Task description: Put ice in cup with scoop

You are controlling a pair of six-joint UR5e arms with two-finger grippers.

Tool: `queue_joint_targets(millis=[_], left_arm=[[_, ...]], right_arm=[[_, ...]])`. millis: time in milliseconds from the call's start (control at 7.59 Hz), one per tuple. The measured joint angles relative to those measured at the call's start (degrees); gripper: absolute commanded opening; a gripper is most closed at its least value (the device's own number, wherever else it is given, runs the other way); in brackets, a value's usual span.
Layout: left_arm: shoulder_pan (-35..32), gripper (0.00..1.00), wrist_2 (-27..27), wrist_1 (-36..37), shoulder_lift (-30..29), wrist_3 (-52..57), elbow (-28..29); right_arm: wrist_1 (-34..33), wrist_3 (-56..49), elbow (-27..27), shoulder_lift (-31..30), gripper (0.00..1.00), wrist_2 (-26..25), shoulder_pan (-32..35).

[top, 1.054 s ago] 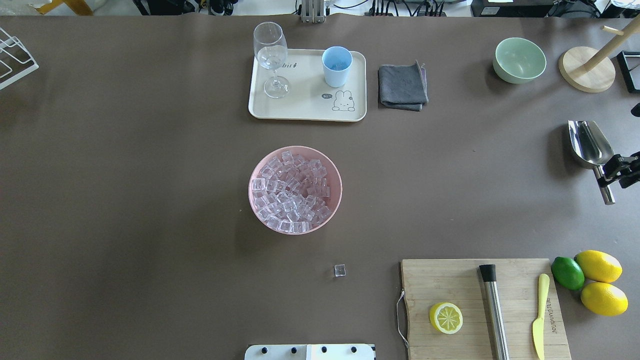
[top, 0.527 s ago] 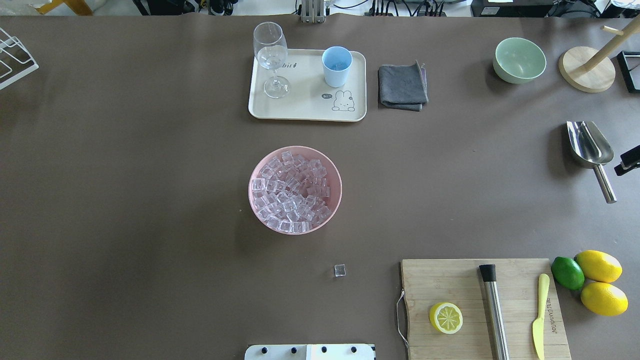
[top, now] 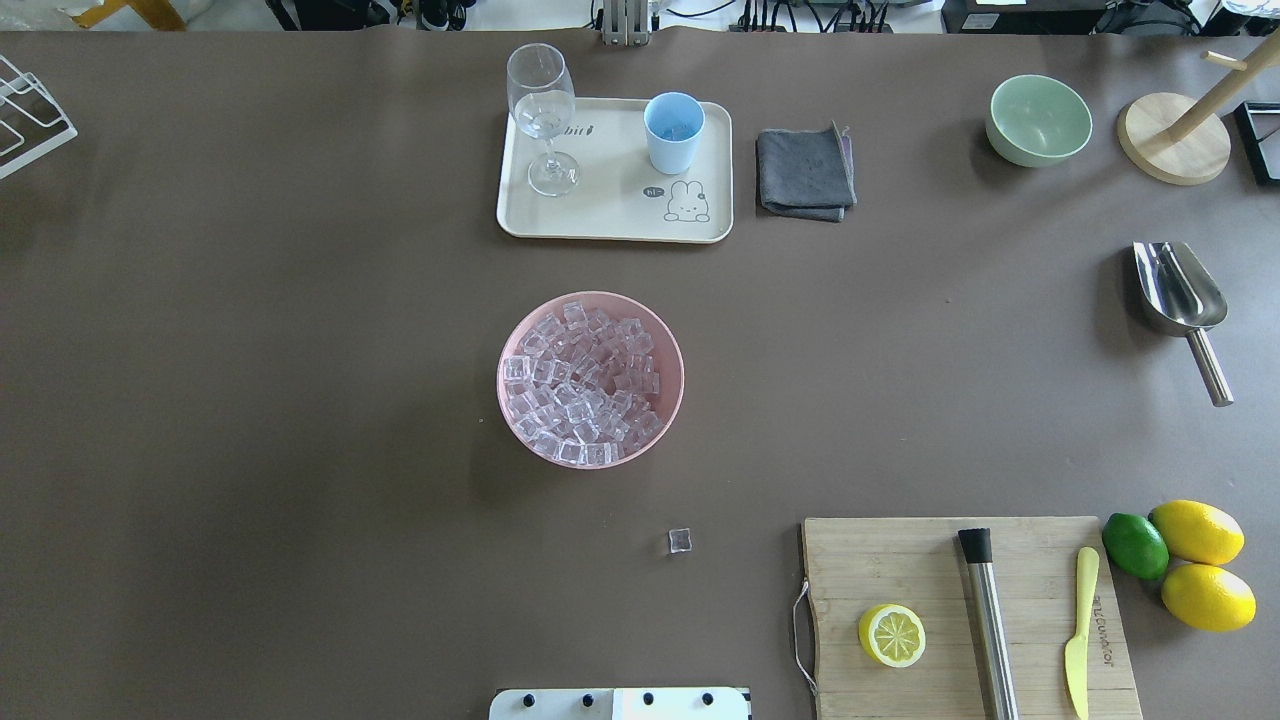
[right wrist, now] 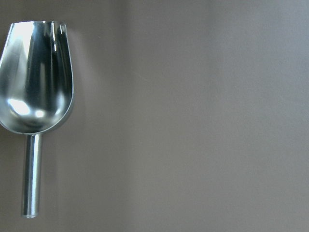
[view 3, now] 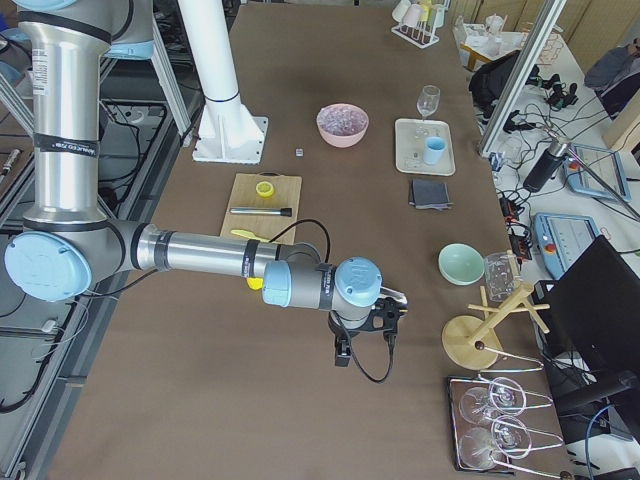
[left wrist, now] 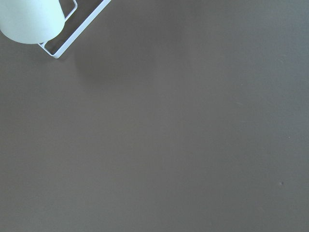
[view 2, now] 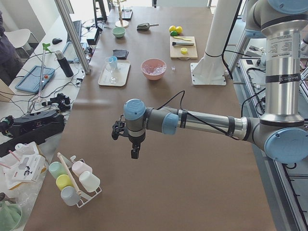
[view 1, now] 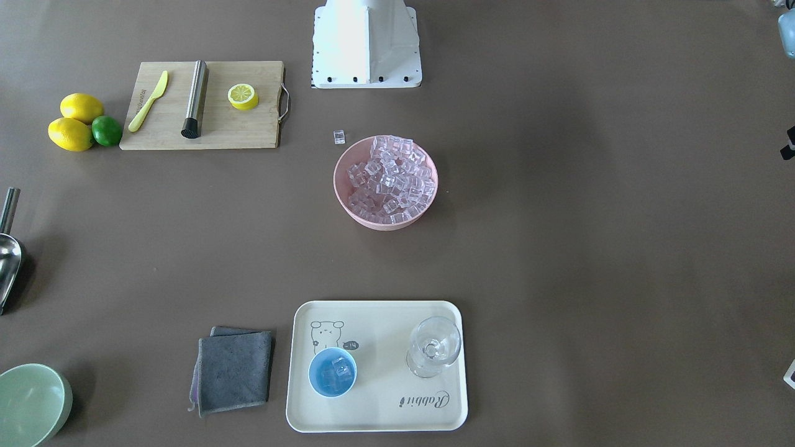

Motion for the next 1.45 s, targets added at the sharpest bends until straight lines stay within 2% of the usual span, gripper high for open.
queue_joint_targets(millis=[1449], left_arm=[[0.05,0.99,-0.18,0.00,-0.69,0.14,0.44]], right_arm=[[0.01,-0.58,2.55,-1.88,1.00,-2.44,1.60]])
